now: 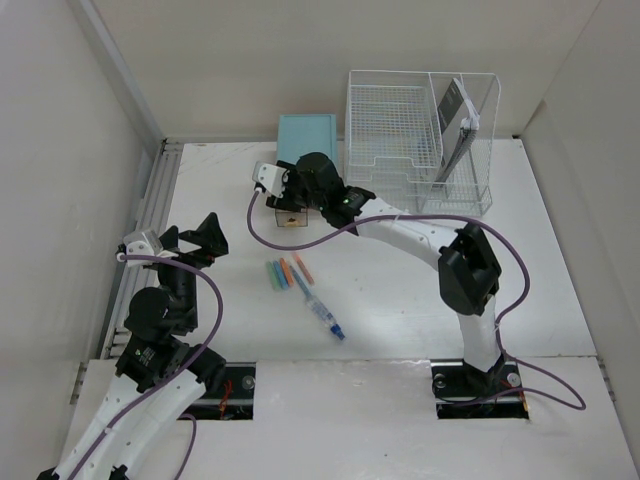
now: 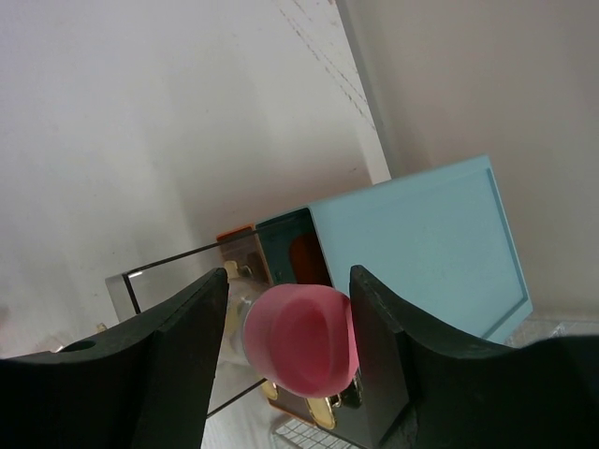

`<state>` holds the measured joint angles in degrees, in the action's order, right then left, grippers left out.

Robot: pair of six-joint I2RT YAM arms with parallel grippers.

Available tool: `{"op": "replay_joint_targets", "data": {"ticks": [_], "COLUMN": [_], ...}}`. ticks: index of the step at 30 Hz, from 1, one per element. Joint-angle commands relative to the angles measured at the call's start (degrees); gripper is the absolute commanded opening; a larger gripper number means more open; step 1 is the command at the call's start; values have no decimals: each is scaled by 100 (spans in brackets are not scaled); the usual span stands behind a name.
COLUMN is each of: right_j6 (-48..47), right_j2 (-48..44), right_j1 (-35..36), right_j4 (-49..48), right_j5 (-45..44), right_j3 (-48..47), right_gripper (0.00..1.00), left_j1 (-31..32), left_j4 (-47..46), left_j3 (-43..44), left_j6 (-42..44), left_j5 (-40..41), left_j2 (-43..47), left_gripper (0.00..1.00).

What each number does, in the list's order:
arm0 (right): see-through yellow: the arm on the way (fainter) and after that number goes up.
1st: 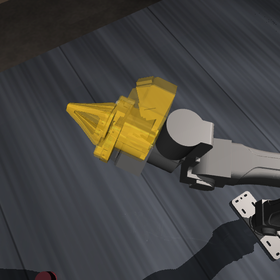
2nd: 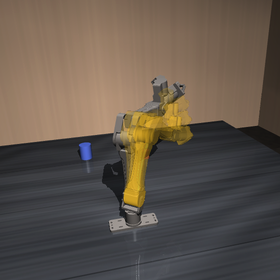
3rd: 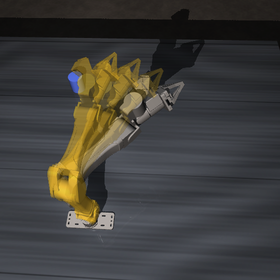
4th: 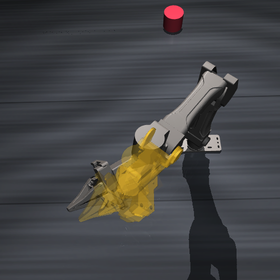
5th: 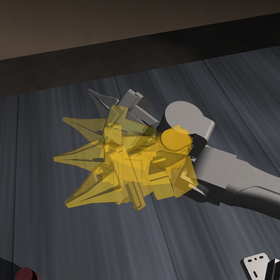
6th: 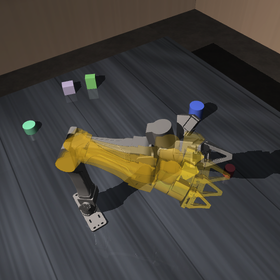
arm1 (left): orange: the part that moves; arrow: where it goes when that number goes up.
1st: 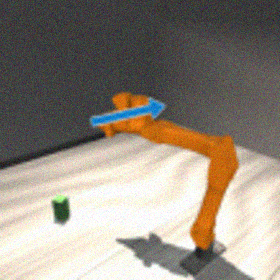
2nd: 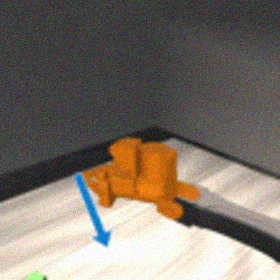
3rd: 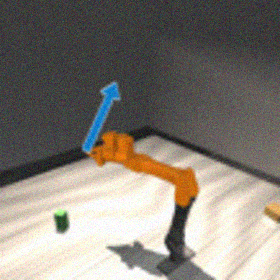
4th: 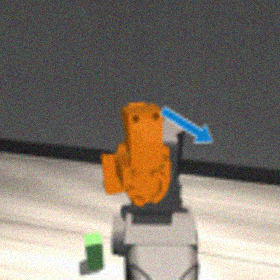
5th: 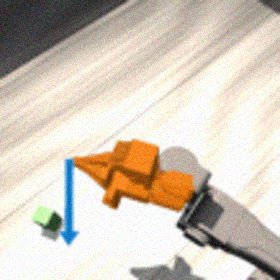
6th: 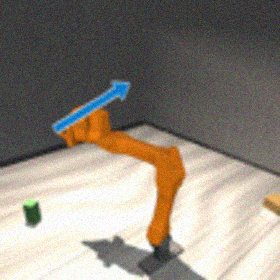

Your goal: Organize the desk

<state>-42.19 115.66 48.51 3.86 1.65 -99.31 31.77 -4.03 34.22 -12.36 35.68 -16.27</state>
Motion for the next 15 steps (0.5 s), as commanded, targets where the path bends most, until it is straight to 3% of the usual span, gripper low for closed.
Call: {"op": "replay_joint_targets", "data": {"ticks": [1, 15], "right_j6": [80, 238], "right_j2": [-34, -210], "right_j1": [62, 62], "right_j4": [-184, -131], "right_j5": [-42, 20], "right_j3": [-194, 105], "right_gripper": [60, 60], "left_j1": [-4, -4], "left_j4": [-194, -194], "left_j3": [-20, -20], "left_j6": [-21, -21], "left_j5": [62, 62], "left_j2": [36, 36], "left_gripper": [93, 93]}}
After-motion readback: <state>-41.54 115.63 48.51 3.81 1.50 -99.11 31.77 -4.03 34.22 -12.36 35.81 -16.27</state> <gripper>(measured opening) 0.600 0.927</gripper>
